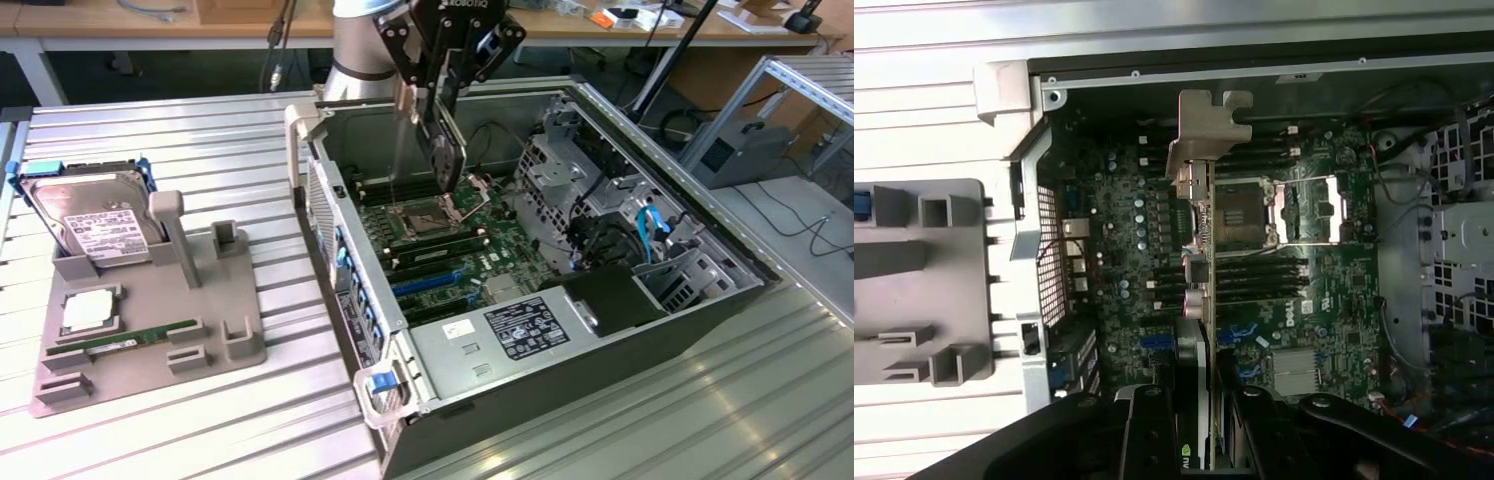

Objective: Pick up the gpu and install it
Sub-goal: 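Pick up the gpu and move the gpu toward the slot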

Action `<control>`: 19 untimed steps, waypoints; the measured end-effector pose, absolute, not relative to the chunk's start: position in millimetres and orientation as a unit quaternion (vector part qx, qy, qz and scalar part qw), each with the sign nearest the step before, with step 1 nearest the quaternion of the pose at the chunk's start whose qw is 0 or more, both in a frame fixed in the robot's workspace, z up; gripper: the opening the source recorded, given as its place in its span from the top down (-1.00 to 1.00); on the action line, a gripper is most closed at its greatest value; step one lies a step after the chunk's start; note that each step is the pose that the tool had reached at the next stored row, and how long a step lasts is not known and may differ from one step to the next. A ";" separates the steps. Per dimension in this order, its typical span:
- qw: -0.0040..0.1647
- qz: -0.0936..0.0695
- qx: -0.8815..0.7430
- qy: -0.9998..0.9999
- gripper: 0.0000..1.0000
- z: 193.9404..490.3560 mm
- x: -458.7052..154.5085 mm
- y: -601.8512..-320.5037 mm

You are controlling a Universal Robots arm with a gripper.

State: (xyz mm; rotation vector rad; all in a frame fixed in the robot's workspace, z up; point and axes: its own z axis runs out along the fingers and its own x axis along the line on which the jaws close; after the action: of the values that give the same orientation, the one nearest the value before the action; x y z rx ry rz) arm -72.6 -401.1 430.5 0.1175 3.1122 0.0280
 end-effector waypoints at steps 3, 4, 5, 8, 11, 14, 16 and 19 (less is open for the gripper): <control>0.014 0.008 0.038 0.999 0.47 429.5 -71.2 -401.1; 0.014 0.008 0.038 0.999 0.47 429.1 -70.8 -401.1; 0.014 0.008 0.038 0.999 0.47 428.8 -70.5 -401.1; 0.014 0.007 0.038 0.999 0.47 428.2 -69.8 -401.1; 0.014 0.006 0.038 0.999 0.47 427.2 -68.6 -401.1; 0.014 0.005 0.038 0.999 0.47 426.6 -67.8 -401.1; 0.014 0.005 0.038 0.999 0.47 426.0 -67.1 -401.1; 0.014 0.004 0.038 0.999 0.47 425.3 -65.9 -401.1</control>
State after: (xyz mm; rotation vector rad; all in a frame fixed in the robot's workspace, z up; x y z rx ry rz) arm -65.9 -401.1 425.3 0.1173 3.1119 0.0129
